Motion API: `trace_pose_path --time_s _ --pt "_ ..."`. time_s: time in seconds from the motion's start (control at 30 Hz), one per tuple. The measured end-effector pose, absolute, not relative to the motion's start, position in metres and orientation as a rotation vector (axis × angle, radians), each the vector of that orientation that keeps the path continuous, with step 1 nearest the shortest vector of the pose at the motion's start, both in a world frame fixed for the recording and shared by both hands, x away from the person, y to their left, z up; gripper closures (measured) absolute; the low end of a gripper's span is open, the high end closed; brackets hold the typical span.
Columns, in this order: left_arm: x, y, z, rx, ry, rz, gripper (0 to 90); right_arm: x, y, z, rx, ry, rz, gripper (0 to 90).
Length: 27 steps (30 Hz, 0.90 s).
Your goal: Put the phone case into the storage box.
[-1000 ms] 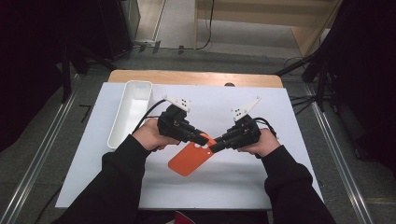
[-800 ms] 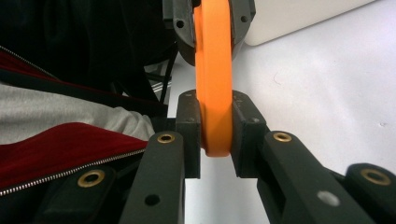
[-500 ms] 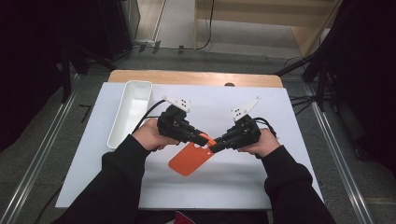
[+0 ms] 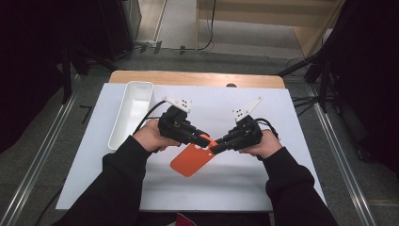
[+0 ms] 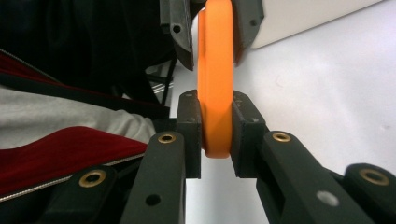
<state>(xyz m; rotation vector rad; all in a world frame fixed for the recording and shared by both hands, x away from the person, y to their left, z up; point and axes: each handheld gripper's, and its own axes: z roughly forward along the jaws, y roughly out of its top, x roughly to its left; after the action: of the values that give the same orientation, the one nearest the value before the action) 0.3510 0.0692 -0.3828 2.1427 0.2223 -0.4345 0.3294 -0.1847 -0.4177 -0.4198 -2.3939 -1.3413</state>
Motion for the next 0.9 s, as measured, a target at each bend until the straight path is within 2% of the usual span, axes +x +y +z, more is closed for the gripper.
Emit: trace_pose_path --time_s 0.3,0.4,0.5,0.57,0.87,0.9 --pt "0.352 0.071 -0.382 2.136 0.235 -0.374 40.6 0.331 -0.188 -0.417 -0.457 -2.41 -1.344 75.5" --pt "0.354 0.072 -0.381 2.142 0.269 -0.334 36.2 0.332 -0.19 -0.418 -0.497 -2.41 -1.338 75.4" --pt "0.358 0.074 -0.382 2.152 0.299 -0.318 34.5 0.334 -0.192 -0.418 -0.534 -2.391 -1.319 75.4" --pt "0.359 0.074 -0.383 2.154 0.316 -0.307 30.1 0.335 -0.193 -0.418 -0.56 -2.38 -1.318 75.4" --pt "0.36 0.08 -0.379 2.129 0.363 -0.225 29.9 0.338 -0.201 -0.416 -0.664 -2.375 -1.326 75.5" --pt "0.36 0.081 -0.379 2.131 0.37 -0.197 26.8 0.339 -0.201 -0.416 -0.686 -2.379 -1.328 75.5"
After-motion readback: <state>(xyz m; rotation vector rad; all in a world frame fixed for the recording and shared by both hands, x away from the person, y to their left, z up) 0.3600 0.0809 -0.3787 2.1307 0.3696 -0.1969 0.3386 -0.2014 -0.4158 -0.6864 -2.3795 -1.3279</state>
